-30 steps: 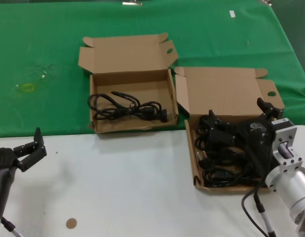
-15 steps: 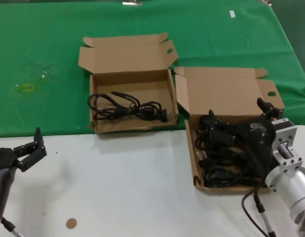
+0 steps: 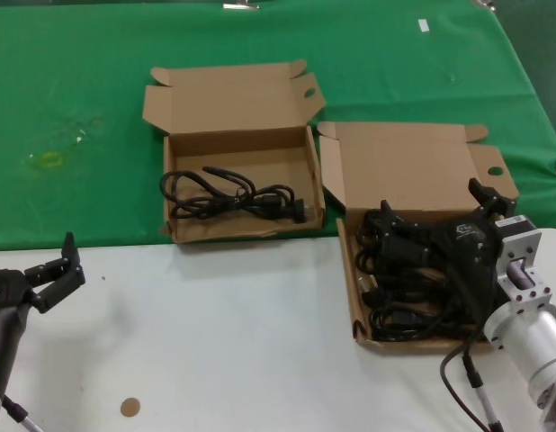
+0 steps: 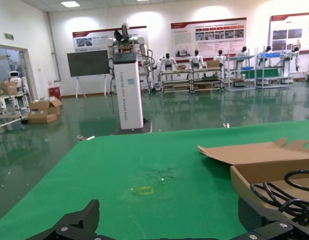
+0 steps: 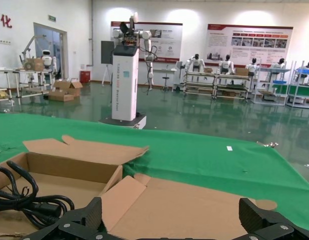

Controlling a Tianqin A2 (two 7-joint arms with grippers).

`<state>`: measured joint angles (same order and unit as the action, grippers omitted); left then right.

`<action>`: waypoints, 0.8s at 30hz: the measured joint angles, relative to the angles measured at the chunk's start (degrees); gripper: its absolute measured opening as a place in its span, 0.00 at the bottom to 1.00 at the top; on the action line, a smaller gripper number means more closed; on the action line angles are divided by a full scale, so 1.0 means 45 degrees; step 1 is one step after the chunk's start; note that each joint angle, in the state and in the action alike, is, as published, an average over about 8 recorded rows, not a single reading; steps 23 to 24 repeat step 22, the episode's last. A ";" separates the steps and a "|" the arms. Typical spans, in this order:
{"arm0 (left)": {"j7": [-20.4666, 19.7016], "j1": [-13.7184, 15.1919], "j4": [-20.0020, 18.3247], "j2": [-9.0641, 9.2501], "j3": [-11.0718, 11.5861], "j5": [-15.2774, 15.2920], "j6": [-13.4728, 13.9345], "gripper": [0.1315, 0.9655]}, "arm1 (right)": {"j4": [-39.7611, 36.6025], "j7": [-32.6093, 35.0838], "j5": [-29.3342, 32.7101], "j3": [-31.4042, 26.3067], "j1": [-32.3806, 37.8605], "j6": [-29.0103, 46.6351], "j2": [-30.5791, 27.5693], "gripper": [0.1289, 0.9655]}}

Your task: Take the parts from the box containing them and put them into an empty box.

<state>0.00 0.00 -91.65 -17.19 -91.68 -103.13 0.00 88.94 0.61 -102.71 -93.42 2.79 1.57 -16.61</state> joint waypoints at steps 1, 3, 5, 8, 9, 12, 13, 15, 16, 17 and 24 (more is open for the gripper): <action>0.0000 0.0000 0.0000 0.0000 0.0000 0.0000 0.0000 1.00 | 0.0000 0.0000 0.0000 0.0000 0.0000 0.0000 0.0000 1.00; 0.0000 0.0000 0.0000 0.0000 0.0000 0.0000 0.0000 1.00 | 0.0000 0.0000 0.0000 0.0000 0.0000 0.0000 0.0000 1.00; 0.0000 0.0000 0.0000 0.0000 0.0000 0.0000 0.0000 1.00 | 0.0000 0.0000 0.0000 0.0000 0.0000 0.0000 0.0000 1.00; 0.0000 0.0000 0.0000 0.0000 0.0000 0.0000 0.0000 1.00 | 0.0000 0.0000 0.0000 0.0000 0.0000 0.0000 0.0000 1.00; 0.0000 0.0000 0.0000 0.0000 0.0000 0.0000 0.0000 1.00 | 0.0000 0.0000 0.0000 0.0000 0.0000 0.0000 0.0000 1.00; 0.0000 0.0000 0.0000 0.0000 0.0000 0.0000 0.0000 1.00 | 0.0000 0.0000 0.0000 0.0000 0.0000 0.0000 0.0000 1.00; 0.0000 0.0000 0.0000 0.0000 0.0000 0.0000 0.0000 1.00 | 0.0000 0.0000 0.0000 0.0000 0.0000 0.0000 0.0000 1.00; 0.0000 0.0000 0.0000 0.0000 0.0000 0.0000 0.0000 1.00 | 0.0000 0.0000 0.0000 0.0000 0.0000 0.0000 0.0000 1.00; 0.0000 0.0000 0.0000 0.0000 0.0000 0.0000 0.0000 1.00 | 0.0000 0.0000 0.0000 0.0000 0.0000 0.0000 0.0000 1.00; 0.0000 0.0000 0.0000 0.0000 0.0000 0.0000 0.0000 1.00 | 0.0000 0.0000 0.0000 0.0000 0.0000 0.0000 0.0000 1.00; 0.0000 0.0000 0.0000 0.0000 0.0000 0.0000 0.0000 1.00 | 0.0000 0.0000 0.0000 0.0000 0.0000 0.0000 0.0000 1.00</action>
